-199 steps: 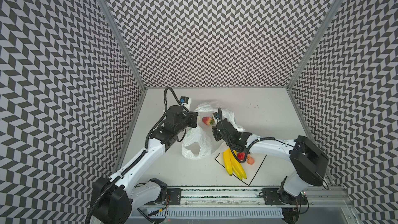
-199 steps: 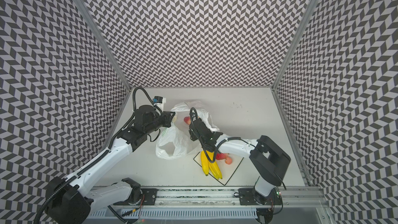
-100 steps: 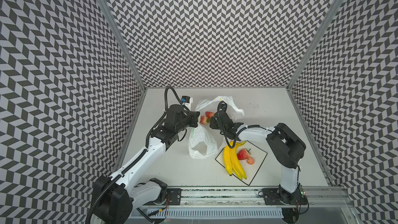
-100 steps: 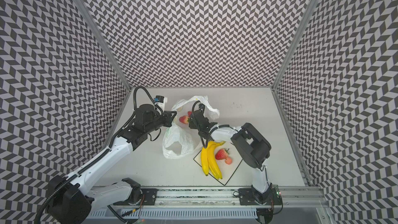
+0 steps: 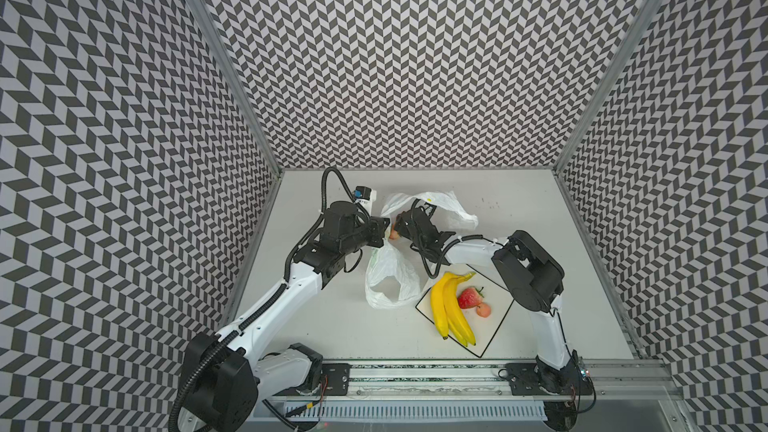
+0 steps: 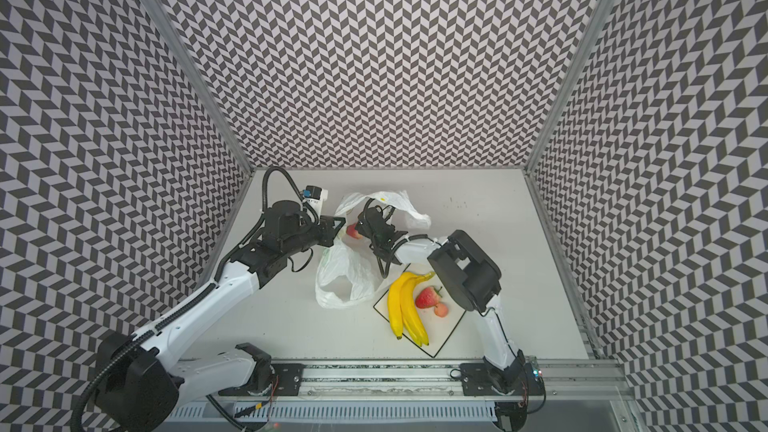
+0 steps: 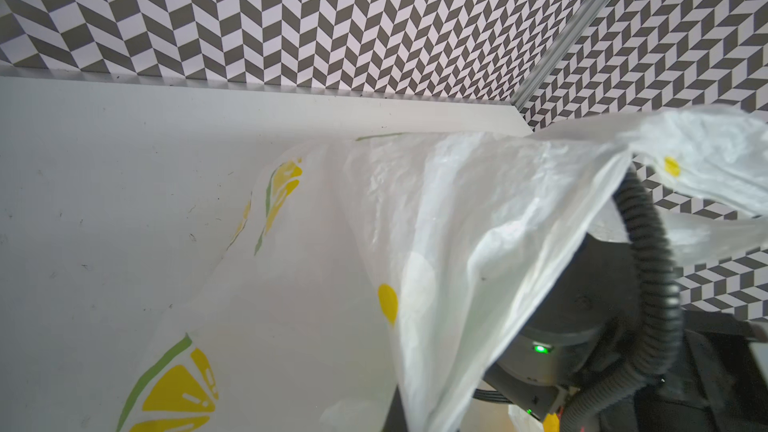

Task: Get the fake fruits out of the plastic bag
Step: 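Close the right gripper on the red-yellow pear inside the bag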

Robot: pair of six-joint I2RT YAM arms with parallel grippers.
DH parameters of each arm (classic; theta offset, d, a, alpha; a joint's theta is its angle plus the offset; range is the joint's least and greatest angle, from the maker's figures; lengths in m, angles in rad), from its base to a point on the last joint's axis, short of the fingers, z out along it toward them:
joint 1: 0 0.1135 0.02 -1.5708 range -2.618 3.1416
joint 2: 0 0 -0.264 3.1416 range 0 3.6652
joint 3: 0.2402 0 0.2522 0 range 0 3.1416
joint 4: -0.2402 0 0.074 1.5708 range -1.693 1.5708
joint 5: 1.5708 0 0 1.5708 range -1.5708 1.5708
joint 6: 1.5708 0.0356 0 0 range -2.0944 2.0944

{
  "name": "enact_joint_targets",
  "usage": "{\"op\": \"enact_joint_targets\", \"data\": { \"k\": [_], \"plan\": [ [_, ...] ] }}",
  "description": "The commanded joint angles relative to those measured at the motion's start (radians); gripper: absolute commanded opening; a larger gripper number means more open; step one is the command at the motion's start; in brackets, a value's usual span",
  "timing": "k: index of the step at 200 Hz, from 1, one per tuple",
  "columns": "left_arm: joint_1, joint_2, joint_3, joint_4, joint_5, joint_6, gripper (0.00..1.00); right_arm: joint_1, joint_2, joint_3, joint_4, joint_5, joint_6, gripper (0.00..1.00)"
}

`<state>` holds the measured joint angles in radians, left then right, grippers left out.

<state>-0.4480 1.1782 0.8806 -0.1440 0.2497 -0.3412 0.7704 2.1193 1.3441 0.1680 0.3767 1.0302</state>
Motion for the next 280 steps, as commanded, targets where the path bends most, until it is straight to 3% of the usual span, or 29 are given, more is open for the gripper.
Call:
{"op": "enact_joint_targets", "data": {
  "k": [1, 81, 129, 165, 195, 280],
  "plan": [
    [-0.010, 0.002, 0.016, 0.013, 0.021, 0.005, 0.00, -0.006, 0.043, 0.043, -0.019, 0.055, 0.109, 0.77],
    [-0.027, 0.004, 0.010, 0.025, 0.019, -0.012, 0.00, -0.022, 0.152, 0.183, -0.151, 0.073, 0.215, 0.73],
    [-0.027, 0.006, 0.008, 0.029, 0.012, -0.018, 0.00, -0.027, 0.149, 0.177, -0.123, 0.065, 0.202, 0.56],
    [-0.027, 0.008, 0.006, 0.034, -0.001, -0.024, 0.00, -0.031, 0.099, 0.147, -0.067, 0.065, 0.144, 0.37],
    [-0.027, 0.000, 0.002, 0.035, -0.040, -0.029, 0.00, -0.037, 0.035, 0.107, 0.002, 0.046, 0.067, 0.29],
    [-0.019, -0.007, -0.013, 0.069, -0.101, -0.048, 0.00, -0.043, -0.203, -0.143, 0.126, -0.127, -0.159, 0.28]
  ]
}}
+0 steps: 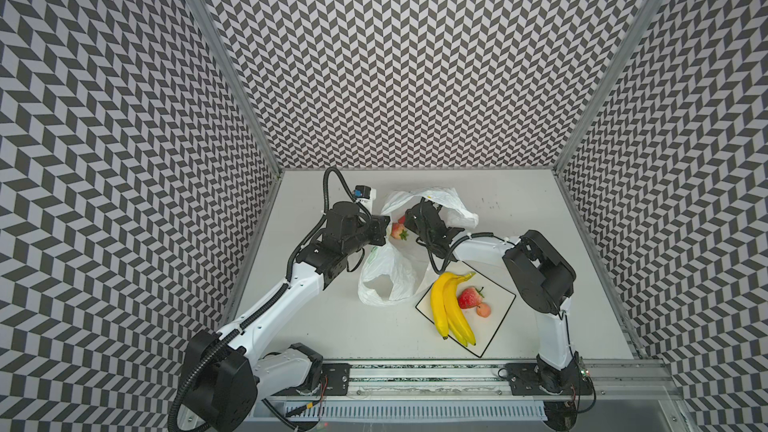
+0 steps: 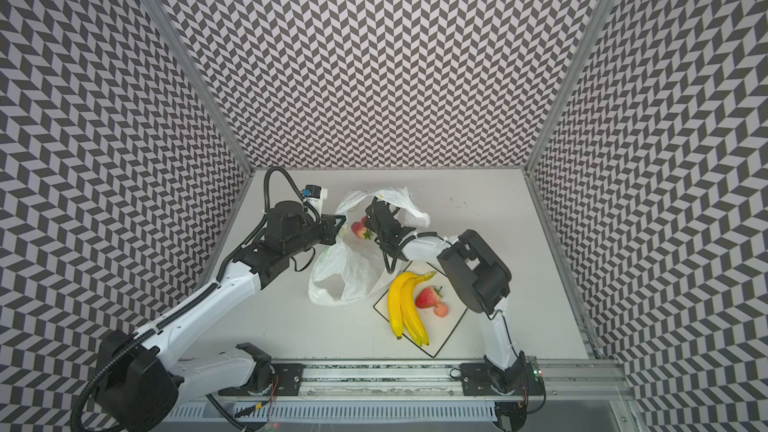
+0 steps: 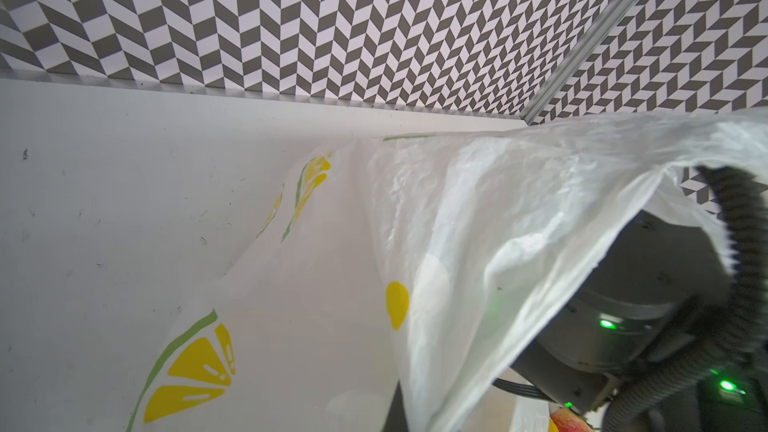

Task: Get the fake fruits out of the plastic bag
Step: 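Lift the pear out of the bag and carry it toward the mat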

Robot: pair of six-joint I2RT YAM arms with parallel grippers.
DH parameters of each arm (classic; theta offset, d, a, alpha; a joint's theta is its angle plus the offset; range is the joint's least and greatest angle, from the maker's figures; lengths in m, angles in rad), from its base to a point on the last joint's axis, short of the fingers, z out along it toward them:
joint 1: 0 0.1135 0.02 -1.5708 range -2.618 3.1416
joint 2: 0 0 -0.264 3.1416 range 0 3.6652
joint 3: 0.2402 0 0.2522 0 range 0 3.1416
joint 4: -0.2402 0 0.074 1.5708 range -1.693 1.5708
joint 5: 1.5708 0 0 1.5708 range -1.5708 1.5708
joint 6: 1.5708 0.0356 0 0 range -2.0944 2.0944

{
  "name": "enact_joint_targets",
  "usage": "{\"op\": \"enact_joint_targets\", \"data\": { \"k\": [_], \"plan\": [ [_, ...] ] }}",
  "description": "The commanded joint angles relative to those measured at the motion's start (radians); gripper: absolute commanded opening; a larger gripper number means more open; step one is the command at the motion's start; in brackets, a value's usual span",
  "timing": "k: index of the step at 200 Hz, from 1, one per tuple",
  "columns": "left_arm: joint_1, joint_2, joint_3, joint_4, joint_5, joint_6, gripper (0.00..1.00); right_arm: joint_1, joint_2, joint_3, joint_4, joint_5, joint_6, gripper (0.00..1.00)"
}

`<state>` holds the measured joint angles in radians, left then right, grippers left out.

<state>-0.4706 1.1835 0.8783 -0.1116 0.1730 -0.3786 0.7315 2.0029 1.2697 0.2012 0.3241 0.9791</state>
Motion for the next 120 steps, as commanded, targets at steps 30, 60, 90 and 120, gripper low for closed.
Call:
{"op": "enact_joint_targets", "data": {
  "k": [30, 60, 90, 120],
  "plan": [
    [0.012, -0.012, -0.009, 0.037, -0.024, -0.004, 0.00, -0.007, -0.172, -0.167, 0.161, -0.214, -0.248, 0.27],
    [0.024, -0.011, -0.006, 0.038, -0.027, -0.002, 0.00, -0.007, -0.243, -0.211, 0.152, -0.414, -0.411, 0.27],
    [0.036, -0.001, 0.008, 0.041, -0.036, 0.000, 0.00, -0.007, -0.304, -0.238, 0.070, -0.563, -0.562, 0.28],
    [0.042, 0.014, 0.026, 0.041, -0.024, 0.016, 0.00, -0.007, -0.370, -0.248, -0.034, -0.640, -0.711, 0.28]
  ]
}}
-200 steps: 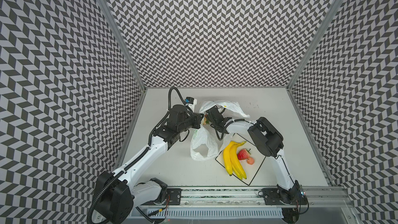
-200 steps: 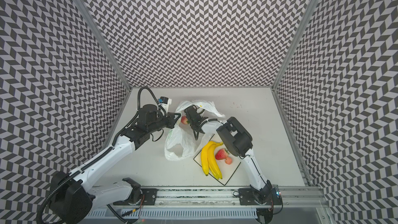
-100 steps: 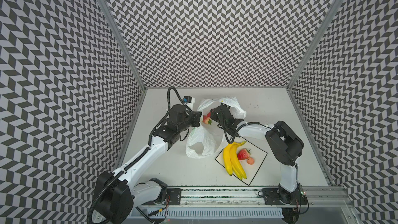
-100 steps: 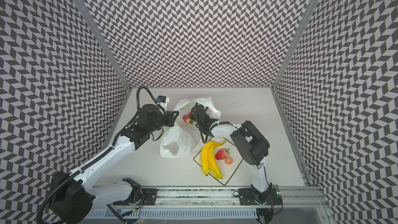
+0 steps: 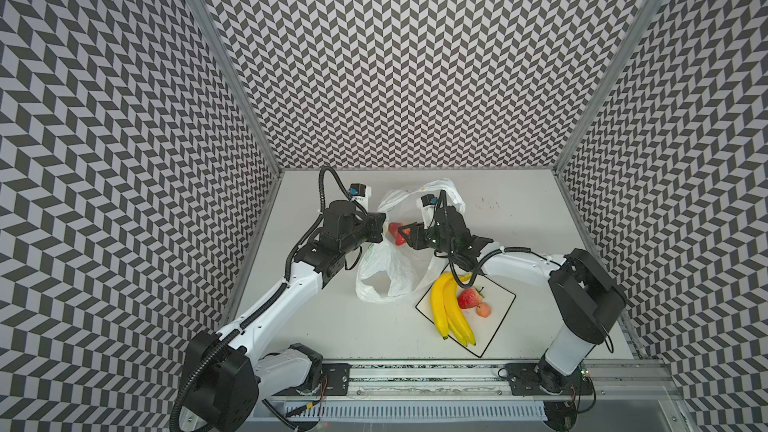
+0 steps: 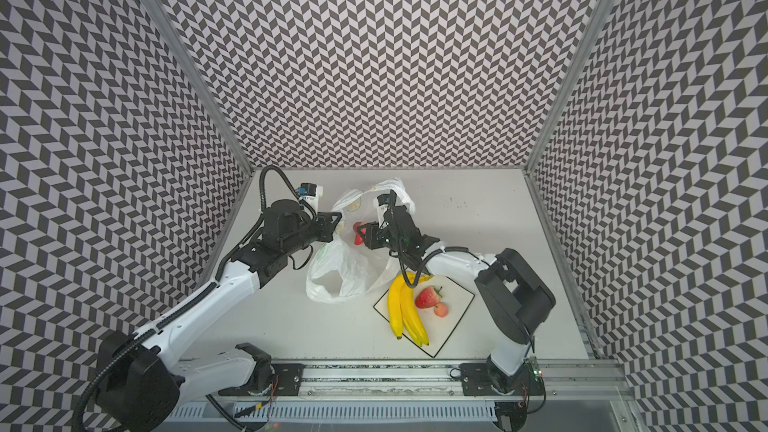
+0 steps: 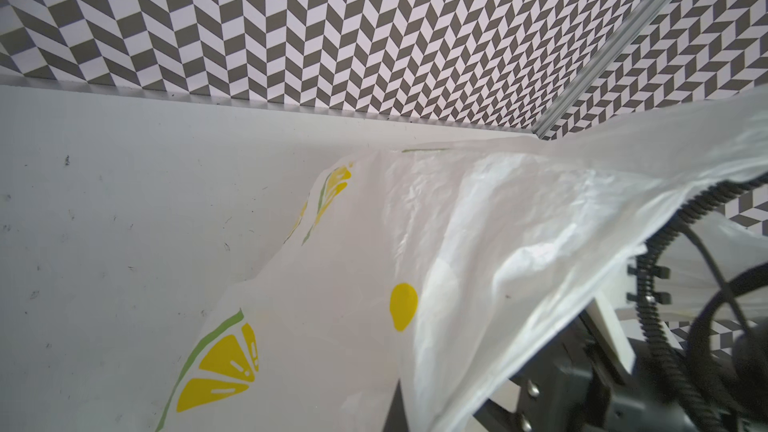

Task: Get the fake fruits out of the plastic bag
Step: 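Lift the pear out of the bag and carry it toward the mat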

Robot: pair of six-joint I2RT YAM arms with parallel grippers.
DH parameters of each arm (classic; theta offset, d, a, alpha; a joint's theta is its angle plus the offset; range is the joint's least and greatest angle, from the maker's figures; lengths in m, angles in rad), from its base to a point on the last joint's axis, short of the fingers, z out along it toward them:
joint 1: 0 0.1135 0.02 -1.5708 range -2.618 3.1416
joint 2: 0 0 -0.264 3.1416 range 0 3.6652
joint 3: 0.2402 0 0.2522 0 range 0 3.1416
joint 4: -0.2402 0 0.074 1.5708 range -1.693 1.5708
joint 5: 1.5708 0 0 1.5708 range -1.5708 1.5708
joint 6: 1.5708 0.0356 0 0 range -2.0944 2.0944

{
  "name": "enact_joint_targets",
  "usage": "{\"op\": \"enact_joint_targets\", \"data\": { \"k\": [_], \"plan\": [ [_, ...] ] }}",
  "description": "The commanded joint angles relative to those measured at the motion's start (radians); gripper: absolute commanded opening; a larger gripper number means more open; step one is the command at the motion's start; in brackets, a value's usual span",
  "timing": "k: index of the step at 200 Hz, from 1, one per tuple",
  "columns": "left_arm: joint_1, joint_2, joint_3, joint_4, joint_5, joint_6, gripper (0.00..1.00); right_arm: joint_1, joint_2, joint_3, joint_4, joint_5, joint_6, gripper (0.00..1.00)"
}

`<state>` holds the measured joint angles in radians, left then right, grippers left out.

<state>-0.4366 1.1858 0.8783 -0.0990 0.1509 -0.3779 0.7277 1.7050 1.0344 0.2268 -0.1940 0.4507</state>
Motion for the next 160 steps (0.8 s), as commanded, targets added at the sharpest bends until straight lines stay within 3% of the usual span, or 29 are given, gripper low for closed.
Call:
{"op": "enact_joint_targets", "data": {
  "k": [1, 86, 126, 160],
  "plan": [
    [0.008, 0.012, 0.026, 0.028, -0.001, 0.016, 0.00, -0.003, -0.075, -0.013, -0.062, -0.123, -0.188, 0.28],
    [0.017, 0.024, 0.028, 0.025, 0.004, 0.016, 0.00, -0.001, -0.308, -0.042, -0.322, -0.237, -0.646, 0.30],
    [0.020, 0.021, 0.030, 0.021, 0.002, 0.011, 0.00, -0.001, -0.438, -0.040, -0.508, -0.322, -0.644, 0.30],
    [0.021, 0.016, 0.027, 0.013, 0.010, 0.011, 0.00, 0.001, -0.603, -0.117, -0.669, -0.284, -0.498, 0.30]
  ]
}}
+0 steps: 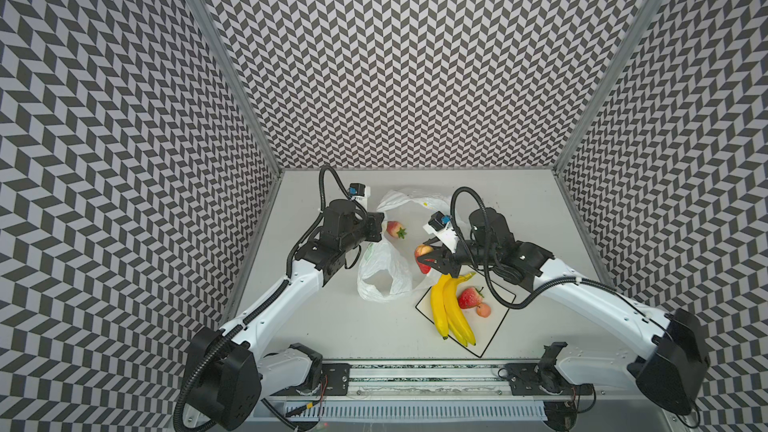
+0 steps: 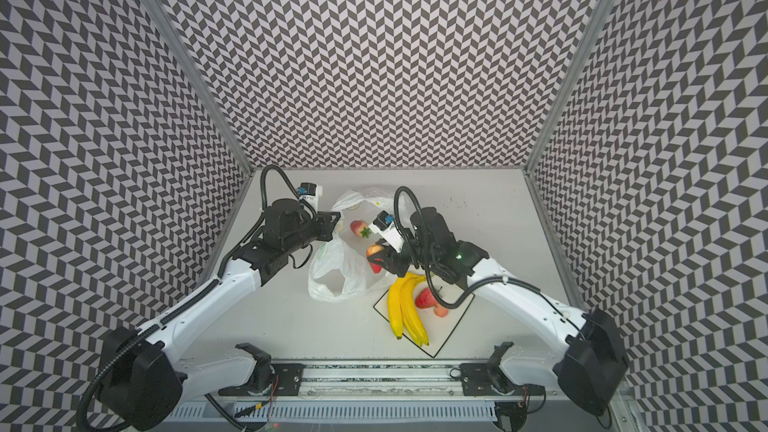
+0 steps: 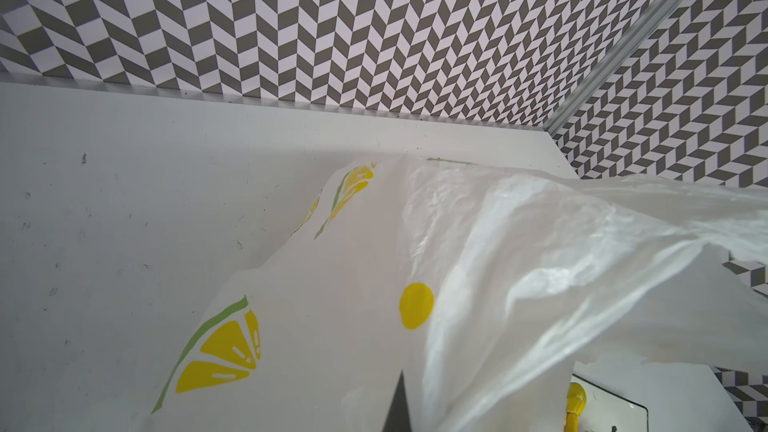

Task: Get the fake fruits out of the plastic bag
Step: 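Lift the pear out of the bag and carry it toward the mat, then lower the pear onto the mat and open the right gripper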

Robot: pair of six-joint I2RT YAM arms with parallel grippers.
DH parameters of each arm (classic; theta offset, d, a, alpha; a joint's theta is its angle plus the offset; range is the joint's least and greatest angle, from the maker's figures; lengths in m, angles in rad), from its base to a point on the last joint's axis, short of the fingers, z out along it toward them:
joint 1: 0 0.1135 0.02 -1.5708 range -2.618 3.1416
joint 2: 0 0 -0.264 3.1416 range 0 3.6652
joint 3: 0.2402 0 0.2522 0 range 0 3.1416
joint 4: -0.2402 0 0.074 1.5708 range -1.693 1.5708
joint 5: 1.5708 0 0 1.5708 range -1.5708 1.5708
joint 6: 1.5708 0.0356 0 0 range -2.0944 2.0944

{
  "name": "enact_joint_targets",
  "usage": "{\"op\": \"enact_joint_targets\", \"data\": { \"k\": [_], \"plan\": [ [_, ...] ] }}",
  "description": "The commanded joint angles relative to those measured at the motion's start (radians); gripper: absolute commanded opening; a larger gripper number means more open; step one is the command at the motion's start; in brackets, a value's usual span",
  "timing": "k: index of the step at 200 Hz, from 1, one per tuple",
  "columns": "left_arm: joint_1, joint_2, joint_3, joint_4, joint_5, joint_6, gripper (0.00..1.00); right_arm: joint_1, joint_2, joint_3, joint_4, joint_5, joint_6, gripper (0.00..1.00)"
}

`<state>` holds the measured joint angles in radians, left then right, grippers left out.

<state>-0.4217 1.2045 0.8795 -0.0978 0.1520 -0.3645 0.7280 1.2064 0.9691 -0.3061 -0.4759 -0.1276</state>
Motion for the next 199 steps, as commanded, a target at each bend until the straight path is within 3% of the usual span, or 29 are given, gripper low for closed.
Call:
{"op": "enact_joint_targets", "data": {
  "k": [1, 39, 84, 121, 143, 199],
  "plan": [
    [0.006, -0.003, 0.026, 0.012, 0.010, -0.002, 0.00, 0.001, -0.109, -0.055, -0.139, 0.002, 0.086, 0.30],
    [0.007, -0.003, 0.024, -0.003, 0.019, 0.002, 0.00, 0.009, -0.284, -0.155, -0.240, 0.090, 0.375, 0.31],
    [0.006, -0.006, 0.017, -0.007, 0.023, 0.002, 0.00, 0.010, -0.421, -0.264, -0.389, 0.361, 0.673, 0.29],
    [0.007, -0.009, 0.016, -0.015, 0.031, -0.005, 0.00, 0.011, -0.431, -0.322, -0.474, 0.515, 0.801, 0.30],
    [0.006, -0.013, 0.016, -0.027, 0.034, -0.005, 0.00, 0.019, -0.402, -0.357, -0.480, 0.518, 0.841, 0.30],
    [0.006, -0.037, 0.011, -0.042, 0.029, -0.008, 0.00, 0.222, -0.303, -0.403, -0.438, 0.663, 0.967, 0.32]
  ]
}}
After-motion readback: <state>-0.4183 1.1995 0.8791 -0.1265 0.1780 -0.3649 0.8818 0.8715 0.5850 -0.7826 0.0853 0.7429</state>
